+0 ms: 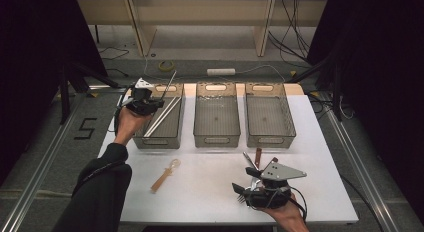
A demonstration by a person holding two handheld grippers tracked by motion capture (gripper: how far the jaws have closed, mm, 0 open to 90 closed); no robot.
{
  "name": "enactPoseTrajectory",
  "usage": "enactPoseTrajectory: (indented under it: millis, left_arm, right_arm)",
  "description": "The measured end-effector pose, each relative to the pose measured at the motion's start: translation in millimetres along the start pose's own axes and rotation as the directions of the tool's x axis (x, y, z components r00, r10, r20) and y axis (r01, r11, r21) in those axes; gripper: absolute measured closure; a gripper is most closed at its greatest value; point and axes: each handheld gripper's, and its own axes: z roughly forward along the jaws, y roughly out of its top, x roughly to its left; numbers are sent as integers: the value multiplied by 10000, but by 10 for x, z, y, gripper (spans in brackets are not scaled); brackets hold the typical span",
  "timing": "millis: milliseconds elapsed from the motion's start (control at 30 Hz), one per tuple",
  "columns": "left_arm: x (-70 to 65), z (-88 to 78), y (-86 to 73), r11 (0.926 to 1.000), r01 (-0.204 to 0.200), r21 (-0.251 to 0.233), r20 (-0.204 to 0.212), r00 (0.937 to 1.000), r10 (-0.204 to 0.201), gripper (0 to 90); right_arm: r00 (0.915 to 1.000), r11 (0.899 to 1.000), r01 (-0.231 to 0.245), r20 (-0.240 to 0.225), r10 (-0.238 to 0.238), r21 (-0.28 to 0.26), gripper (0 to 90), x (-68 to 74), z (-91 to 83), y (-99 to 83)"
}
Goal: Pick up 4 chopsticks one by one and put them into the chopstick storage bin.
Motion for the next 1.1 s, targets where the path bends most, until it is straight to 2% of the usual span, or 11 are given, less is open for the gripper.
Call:
enactPoseTrajectory:
  millis: [133,533,633,1100]
  left_arm:
    - [-7,33,-37,9999,-89,90,-65,9999,90,843]
    - [5,129,-69,9992,208,345,-226,9995,-201,843]
    - [26,159,-93,9982,473,358,-229,9987,-465,843]
    - [87,246,-159,9945,694,788,-400,9970,-664,835]
  right_arm:
    - [10000,10000,-19,-51,20,15,314,-3,6,0]
    - [9998,10000,-69,-161,70,54,314,2,20,-1]
    - [9998,10000,-84,-198,84,39,314,3,21,1]
    - [9996,9999,-162,-227,161,-18,315,-12,19,8]
